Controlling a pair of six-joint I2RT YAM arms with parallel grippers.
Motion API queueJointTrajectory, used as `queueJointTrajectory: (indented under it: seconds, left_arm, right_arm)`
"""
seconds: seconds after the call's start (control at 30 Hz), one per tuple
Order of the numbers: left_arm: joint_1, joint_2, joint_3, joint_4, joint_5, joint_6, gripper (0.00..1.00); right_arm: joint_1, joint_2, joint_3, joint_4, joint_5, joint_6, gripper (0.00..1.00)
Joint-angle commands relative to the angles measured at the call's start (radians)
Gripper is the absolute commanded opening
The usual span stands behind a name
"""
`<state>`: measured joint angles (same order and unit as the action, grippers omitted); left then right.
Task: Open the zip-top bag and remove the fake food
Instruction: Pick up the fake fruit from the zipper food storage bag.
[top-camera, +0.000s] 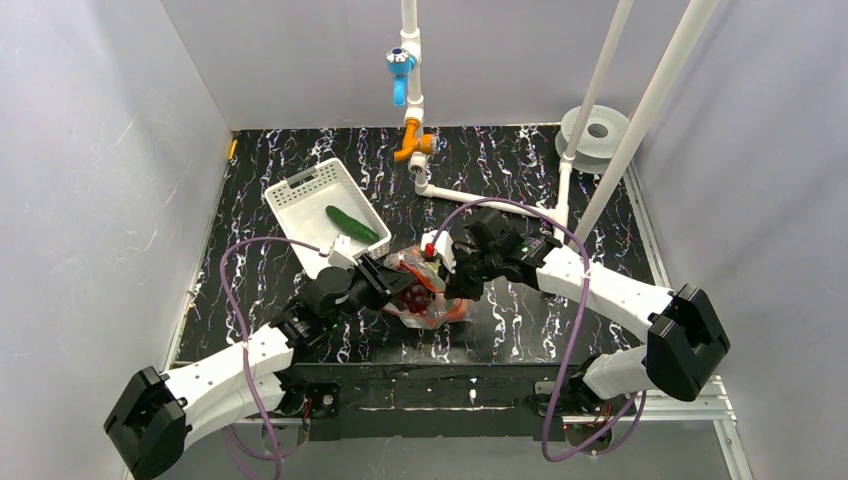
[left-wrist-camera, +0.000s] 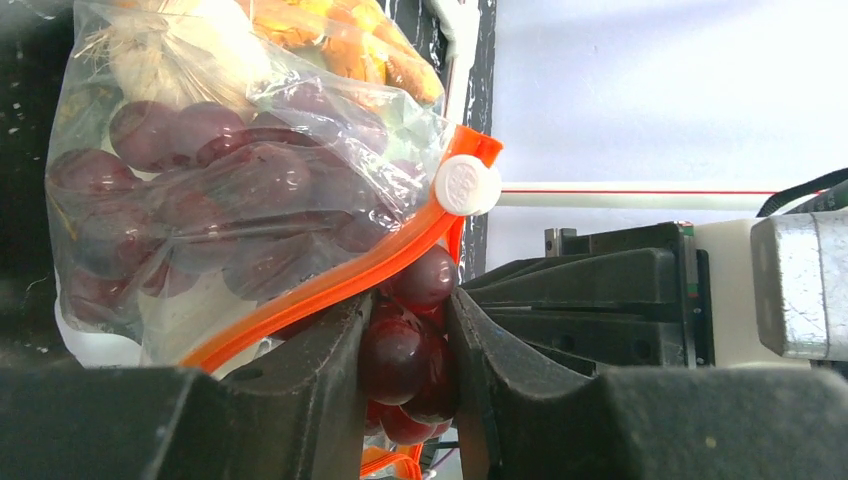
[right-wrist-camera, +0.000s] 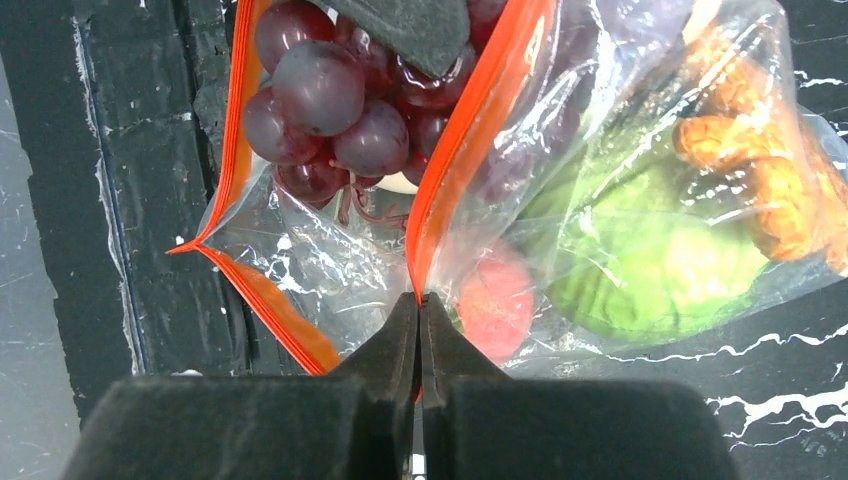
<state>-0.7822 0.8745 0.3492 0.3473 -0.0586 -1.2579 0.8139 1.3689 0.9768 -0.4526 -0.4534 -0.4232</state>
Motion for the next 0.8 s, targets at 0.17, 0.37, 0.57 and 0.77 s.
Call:
queueJointTrajectory:
  seconds: [0.17, 0.37, 0.57, 0.77]
  left_arm:
    - [0.056, -0.081, -0.026, 0.064, 0.054, -0.059, 0.04]
    - [0.056, -0.061, -0.052, 0.108, -0.015, -0.112, 0.04]
    - [0.056, 0.034, -0.029, 0.191, -0.065, -0.127, 0.03]
    - [0.056, 0.058, -0.042, 0.25, -0.044, -0.152, 0.01]
  right_arm:
    - [-0.038, -0.02, 0.003, -0.03, 0.046, 0.02, 0.01]
    - [0.013, -0.01, 0.021, -0.11, -0.139, -0.02, 0.01]
    - [0.097, 0.057, 0.071, -0.139, -0.112, -0.033, 0.01]
    - [0.091, 0.067, 0.068, -0.103, 0.015, -0.005, 0.09]
